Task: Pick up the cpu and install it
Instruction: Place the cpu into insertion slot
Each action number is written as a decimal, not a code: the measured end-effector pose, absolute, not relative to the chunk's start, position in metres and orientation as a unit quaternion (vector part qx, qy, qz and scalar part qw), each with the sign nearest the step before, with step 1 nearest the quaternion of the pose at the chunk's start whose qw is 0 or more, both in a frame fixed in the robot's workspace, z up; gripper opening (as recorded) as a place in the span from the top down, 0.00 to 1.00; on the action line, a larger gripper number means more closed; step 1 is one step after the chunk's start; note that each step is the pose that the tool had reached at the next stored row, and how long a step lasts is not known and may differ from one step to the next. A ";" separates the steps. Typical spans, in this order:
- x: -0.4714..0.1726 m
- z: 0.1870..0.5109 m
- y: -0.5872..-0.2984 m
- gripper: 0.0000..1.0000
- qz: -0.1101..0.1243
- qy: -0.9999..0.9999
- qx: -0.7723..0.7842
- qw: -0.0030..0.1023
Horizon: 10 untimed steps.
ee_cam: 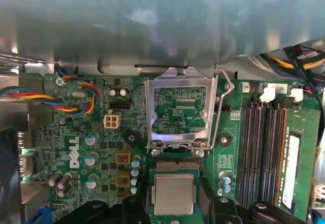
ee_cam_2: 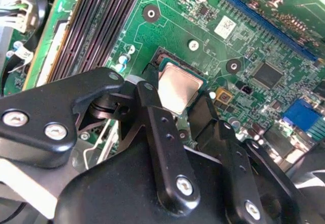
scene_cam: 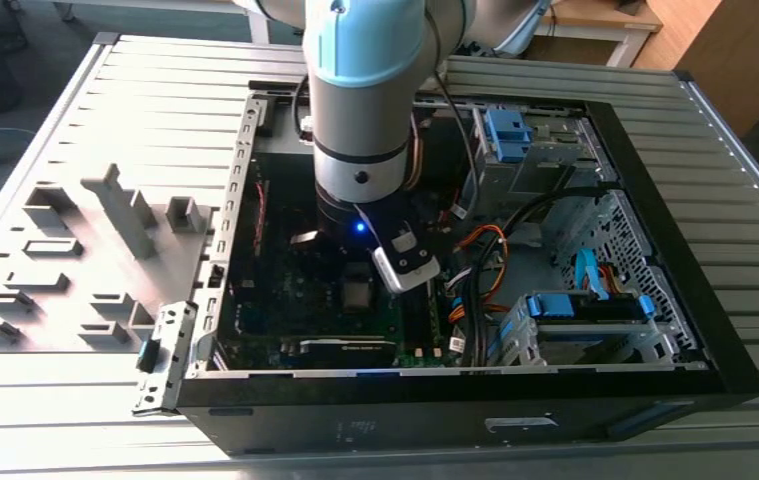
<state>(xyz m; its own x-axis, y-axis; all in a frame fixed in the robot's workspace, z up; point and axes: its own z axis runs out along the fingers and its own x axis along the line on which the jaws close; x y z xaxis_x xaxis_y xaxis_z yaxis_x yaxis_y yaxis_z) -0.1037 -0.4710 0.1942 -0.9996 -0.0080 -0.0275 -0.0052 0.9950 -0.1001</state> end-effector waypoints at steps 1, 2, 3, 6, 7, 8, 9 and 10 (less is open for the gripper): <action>-0.104 0.193 -0.471 0.53 -0.050 0.999 -0.003 0.014; -0.104 0.193 -0.471 0.53 -0.050 0.999 -0.003 0.014; -0.104 0.192 -0.471 0.53 -0.050 0.999 -0.003 0.014; -0.104 0.192 -0.471 0.53 -0.050 0.999 -0.003 0.014; -0.104 0.192 -0.471 0.53 -0.050 0.999 -0.003 0.014; -0.104 0.192 -0.471 0.53 -0.050 0.999 -0.003 0.015; -0.104 0.191 -0.471 0.53 -0.050 0.999 -0.003 0.017; -0.104 0.190 -0.471 0.53 -0.050 0.999 -0.003 0.019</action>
